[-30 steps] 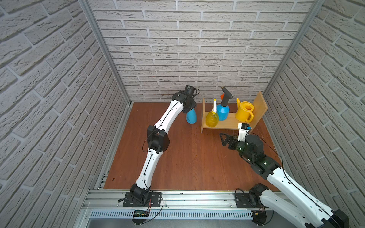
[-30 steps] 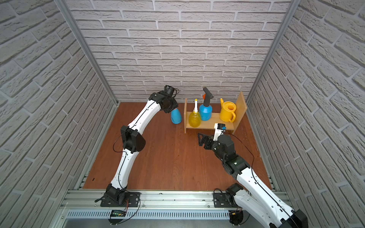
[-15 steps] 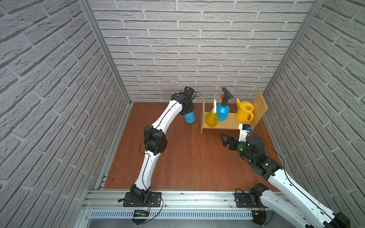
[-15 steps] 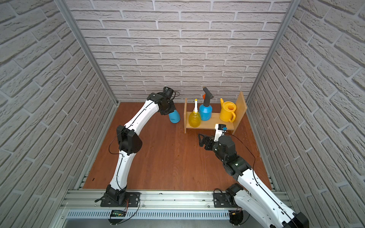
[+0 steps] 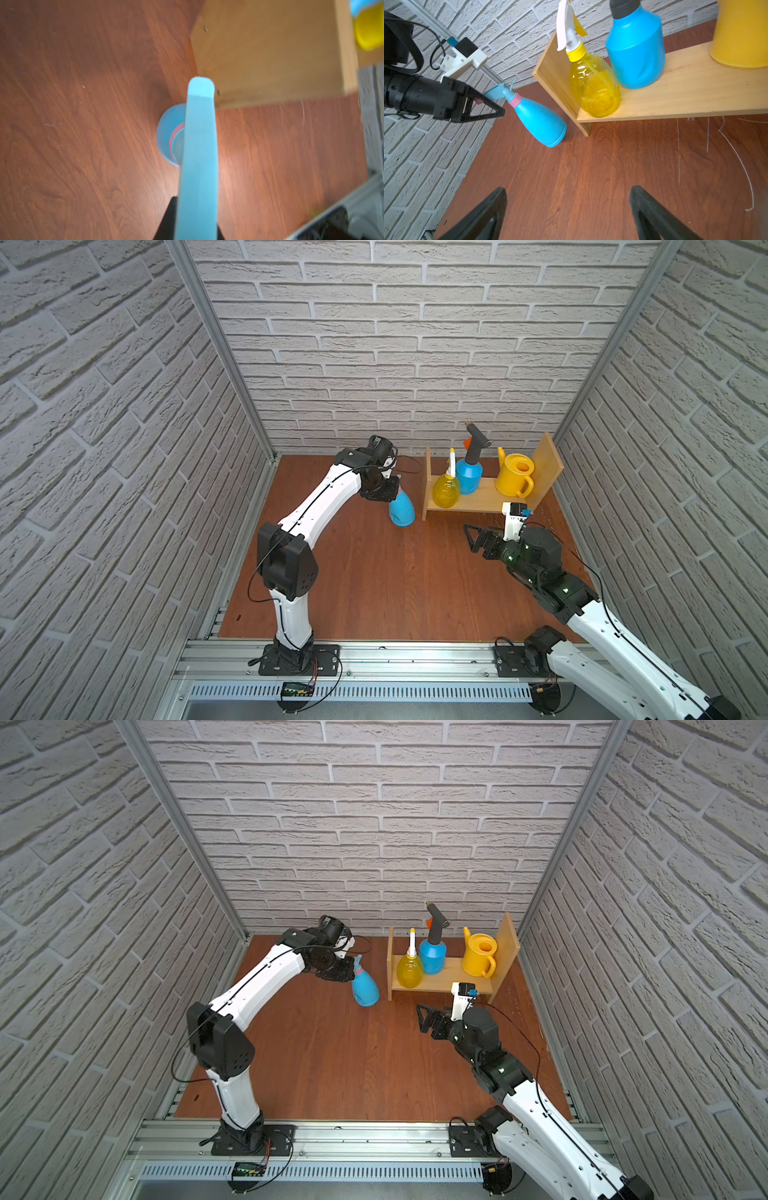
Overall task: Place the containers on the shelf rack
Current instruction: 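Pick up a container from the center of the board, then place the container at the center of the board.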
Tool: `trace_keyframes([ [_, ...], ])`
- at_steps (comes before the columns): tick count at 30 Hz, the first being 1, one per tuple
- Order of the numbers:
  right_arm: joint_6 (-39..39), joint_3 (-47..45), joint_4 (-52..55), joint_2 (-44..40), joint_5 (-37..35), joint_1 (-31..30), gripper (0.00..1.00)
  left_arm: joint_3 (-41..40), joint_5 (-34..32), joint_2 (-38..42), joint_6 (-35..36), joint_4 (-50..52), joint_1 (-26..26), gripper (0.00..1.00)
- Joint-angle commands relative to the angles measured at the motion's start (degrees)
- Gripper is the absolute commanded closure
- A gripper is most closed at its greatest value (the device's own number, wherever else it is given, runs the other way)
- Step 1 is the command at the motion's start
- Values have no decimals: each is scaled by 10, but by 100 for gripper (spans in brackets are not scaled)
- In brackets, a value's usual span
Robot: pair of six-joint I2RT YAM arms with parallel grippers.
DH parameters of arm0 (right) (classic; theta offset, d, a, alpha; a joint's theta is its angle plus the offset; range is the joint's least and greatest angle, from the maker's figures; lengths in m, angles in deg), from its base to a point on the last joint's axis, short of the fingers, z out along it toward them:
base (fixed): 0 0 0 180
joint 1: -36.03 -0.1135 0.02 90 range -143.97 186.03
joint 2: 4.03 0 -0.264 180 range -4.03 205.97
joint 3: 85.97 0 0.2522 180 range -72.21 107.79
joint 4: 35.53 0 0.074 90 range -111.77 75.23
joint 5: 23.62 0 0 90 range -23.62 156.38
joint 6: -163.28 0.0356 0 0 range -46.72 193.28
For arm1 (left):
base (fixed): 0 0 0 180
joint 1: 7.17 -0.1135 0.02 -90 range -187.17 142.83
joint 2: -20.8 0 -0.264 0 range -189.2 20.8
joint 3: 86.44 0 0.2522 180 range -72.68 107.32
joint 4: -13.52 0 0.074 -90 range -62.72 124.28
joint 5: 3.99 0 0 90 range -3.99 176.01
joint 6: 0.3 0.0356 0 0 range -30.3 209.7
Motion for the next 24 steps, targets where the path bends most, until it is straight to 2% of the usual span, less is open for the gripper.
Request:
trace_keyframes([
  [1, -50, 6, -43, 2, 61, 2, 4, -76, 83, 75, 124, 0, 6, 90],
  [4, -101, 7, -74, 14, 129, 2, 2, -141, 83, 141, 205, 11, 28, 92],
  [7, -181, 8, -102, 37, 242, 0, 1, -191, 77, 191, 295, 16, 64, 92],
  [10, -262, 32, -61, 63, 300, -9, 1, -209, 79, 206, 340, 24, 87, 92],
  [14, -315, 44, -19, 72, 313, -15, 0, -202, 63, 179, 359, 41, 105, 92],
  [19, -333, 39, 11, 70, 311, -15, 3, -171, 39, 126, 380, 59, 132, 92],
  [24, -325, 5, 7, 26, 272, -15, 3, -169, 20, 106, 392, 44, 144, 90],
])
